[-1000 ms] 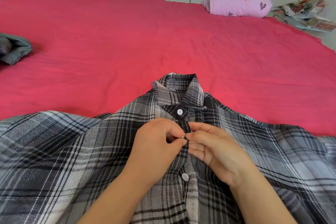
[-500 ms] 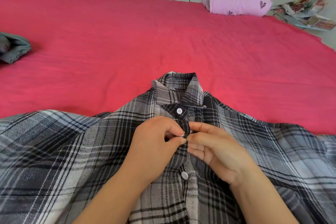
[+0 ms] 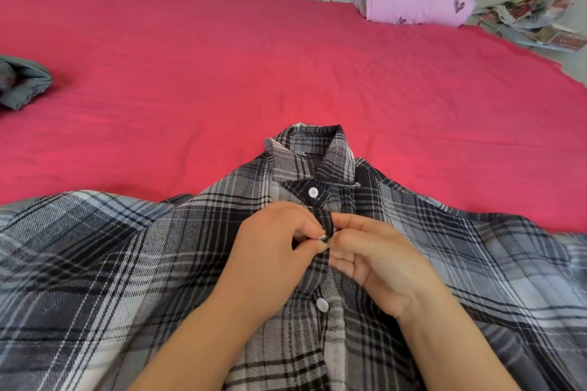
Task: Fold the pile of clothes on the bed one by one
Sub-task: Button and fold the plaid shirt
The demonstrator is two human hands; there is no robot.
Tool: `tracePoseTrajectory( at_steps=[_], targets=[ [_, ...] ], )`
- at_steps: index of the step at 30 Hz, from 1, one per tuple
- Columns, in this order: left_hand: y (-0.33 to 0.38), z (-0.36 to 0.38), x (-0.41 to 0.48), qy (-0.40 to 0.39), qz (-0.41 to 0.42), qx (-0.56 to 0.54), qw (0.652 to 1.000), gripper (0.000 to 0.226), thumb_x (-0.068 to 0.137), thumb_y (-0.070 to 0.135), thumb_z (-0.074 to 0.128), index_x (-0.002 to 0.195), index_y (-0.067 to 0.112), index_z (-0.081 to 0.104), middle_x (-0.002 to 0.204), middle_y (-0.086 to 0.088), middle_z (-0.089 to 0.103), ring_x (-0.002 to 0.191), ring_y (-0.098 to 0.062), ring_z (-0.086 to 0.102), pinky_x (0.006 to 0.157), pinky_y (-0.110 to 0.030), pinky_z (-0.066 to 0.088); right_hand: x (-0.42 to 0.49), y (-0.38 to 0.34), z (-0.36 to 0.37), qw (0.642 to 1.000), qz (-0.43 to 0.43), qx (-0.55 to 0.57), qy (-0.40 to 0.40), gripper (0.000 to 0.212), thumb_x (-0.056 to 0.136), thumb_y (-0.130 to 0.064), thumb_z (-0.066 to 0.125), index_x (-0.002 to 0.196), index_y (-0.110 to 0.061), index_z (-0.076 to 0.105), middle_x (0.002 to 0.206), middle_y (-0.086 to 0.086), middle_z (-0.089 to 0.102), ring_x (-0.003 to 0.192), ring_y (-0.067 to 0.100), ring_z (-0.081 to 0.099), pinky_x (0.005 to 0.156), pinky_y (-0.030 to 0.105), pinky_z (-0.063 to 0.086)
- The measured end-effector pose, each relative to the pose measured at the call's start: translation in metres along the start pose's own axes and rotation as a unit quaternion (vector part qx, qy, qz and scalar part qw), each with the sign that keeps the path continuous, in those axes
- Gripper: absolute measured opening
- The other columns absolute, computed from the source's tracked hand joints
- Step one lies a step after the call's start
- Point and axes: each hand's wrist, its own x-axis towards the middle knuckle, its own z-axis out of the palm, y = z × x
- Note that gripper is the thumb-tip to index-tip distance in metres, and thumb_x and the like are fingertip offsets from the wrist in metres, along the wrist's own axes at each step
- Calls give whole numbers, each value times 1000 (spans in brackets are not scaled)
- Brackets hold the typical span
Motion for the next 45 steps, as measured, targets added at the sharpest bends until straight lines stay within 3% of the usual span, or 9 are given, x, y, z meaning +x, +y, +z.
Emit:
tracePoseTrajectory(
  at_steps=[6, 9, 14, 20, 25, 28, 33, 36, 45],
  targets=[
    [1, -2, 1, 16, -43, -37, 998, 20, 72, 13, 76, 70, 31, 69, 80, 15, 67, 82, 6, 61, 79, -8, 45, 1, 1, -2, 1000, -8, 21, -8, 27, 78, 13, 56, 100, -2, 63, 80, 8, 70, 63, 11, 64, 57, 18, 55],
    [2, -3, 1, 18, -87, -54, 995, 17, 73, 18, 76, 70, 33, 69, 76, 19, 68, 79, 11, 59, 73, 0, 40, 2, 3, 2, 999, -24, 38, 12, 30, 79, 14, 55, 104, -1, 60, 86, 12, 69, 66, 14, 65, 60, 20, 56],
    [3, -7, 3, 18, -122, -67, 990, 11, 75, 20, 75, 71, 30, 72, 73, 17, 68, 77, 10, 59, 69, 1, 38, 1, 7, 9, 997, -56, 37, 41, 29, 78, 18, 53, 93, -7, 57, 70, 7, 62, 59, 13, 61, 58, 20, 56],
    [7, -7, -2, -6, -4, 103, 995, 8, 82, 15, 64, 84, 21, 70, 75, 10, 65, 74, -4, 57, 79, -14, 39, 1, 10, 10, 992, -97, -33, 75, 31, 78, 15, 56, 98, -8, 58, 66, 6, 54, 71, 23, 53, 79, 38, 53],
    [2, -8, -1, -5, 27, 124, 992, 7, 82, 13, 65, 78, 18, 68, 70, 11, 60, 89, -2, 50, 76, -5, 35, 0, 6, 8, 996, -72, -5, 44, 27, 82, 7, 59, 106, -6, 58, 65, 0, 65, 57, 5, 63, 59, 17, 54],
    [-2, -6, 0, -9, 42, 141, 989, 9, 81, 12, 65, 74, 18, 67, 70, 10, 63, 80, -5, 53, 74, -4, 35, 1, 5, 6, 998, -59, 10, 28, 31, 82, 5, 59, 113, -3, 57, 71, 2, 67, 57, 5, 63, 59, 18, 54],
    [-2, -5, -1, -14, 53, 146, 988, 12, 77, 22, 55, 73, 18, 65, 73, 8, 66, 69, -8, 61, 60, -17, 45, 0, 5, 1, 999, -49, 17, 12, 32, 81, 4, 60, 112, -3, 59, 80, 5, 69, 62, 7, 65, 59, 18, 54],
    [-2, -3, -2, -13, 68, 154, 986, 23, 78, 27, 44, 71, 17, 64, 71, 6, 65, 67, -11, 62, 71, -29, 42, 0, 4, 3, 998, -52, 13, 14, 31, 80, 4, 61, 110, -4, 60, 78, 4, 70, 61, 6, 65, 56, 16, 53],
    [-8, -3, -1, -21, 81, 156, 984, 24, 80, 29, 43, 73, 21, 64, 75, 9, 66, 72, -4, 58, 78, -24, 40, 1, 3, 3, 999, -36, 25, 19, 24, 80, 8, 59, 100, -4, 64, 78, 7, 70, 59, 8, 64, 55, 17, 54]
  ],
)
